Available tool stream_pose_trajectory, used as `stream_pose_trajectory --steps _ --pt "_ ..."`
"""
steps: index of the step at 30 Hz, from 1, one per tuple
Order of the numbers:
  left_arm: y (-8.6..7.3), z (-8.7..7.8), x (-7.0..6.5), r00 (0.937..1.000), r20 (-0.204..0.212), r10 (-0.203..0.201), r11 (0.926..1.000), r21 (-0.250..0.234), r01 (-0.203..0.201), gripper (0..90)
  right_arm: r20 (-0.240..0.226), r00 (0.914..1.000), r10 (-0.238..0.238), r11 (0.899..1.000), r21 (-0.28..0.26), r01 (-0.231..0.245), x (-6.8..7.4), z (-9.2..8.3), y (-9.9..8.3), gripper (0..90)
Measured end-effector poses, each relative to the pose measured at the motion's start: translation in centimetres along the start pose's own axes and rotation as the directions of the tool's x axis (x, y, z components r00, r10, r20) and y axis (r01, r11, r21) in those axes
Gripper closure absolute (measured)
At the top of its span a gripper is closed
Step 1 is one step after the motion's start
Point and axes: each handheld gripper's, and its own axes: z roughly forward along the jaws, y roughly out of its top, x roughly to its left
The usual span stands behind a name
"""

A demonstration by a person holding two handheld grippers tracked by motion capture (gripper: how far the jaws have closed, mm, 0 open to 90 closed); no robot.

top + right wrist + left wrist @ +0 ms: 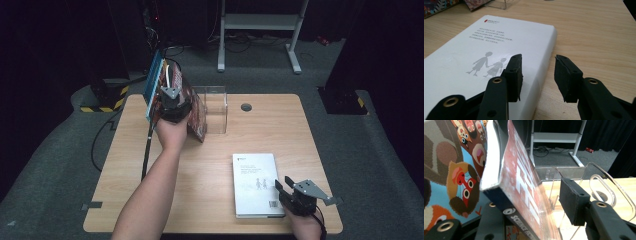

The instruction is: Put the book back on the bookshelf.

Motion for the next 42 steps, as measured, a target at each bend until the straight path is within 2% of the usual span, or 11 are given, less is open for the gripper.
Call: stream_pose_trajectory --steps 16,23,27,31,42 --pt "0.6 -1.0 0.1 0.9998 -0.013 -0.016 0.9993 -0.034 0.015 50.0 -0.005 1.0000 -0.001 1.000 -0.002 0.001 0.1 0.1 0.1 57.8" --pt "1.3 -1.6 0.1 0.9999 -0.014 -0.001 0.9986 -0.052 0.000 50.0 -0.005 1.0000 -0.002 1.000 -0.003 0.002 0.2 0.0 0.1 57.8" --pt "1.6 -1.9 0.2 0.9999 -0.010 -0.011 0.9983 -0.058 0.011 50.1 -0.004 1.0000 -0.001 1.000 -0.002 0.001 0.2 0.1 0.1 57.8" --pt "1.8 -2.2 0.1 0.9999 -0.011 -0.006 0.9974 -0.071 0.005 50.2 -0.005 1.0000 -0.003 1.000 -0.002 0.003 0.3 0.0 0.1 57.8" --pt "2.1 -2.4 0.3 0.9999 -0.010 0.000 0.9975 -0.071 0.000 50.9 -0.004 1.0000 -0.002 1.000 -0.002 0.002 0.3 0.1 0.1 57.9"
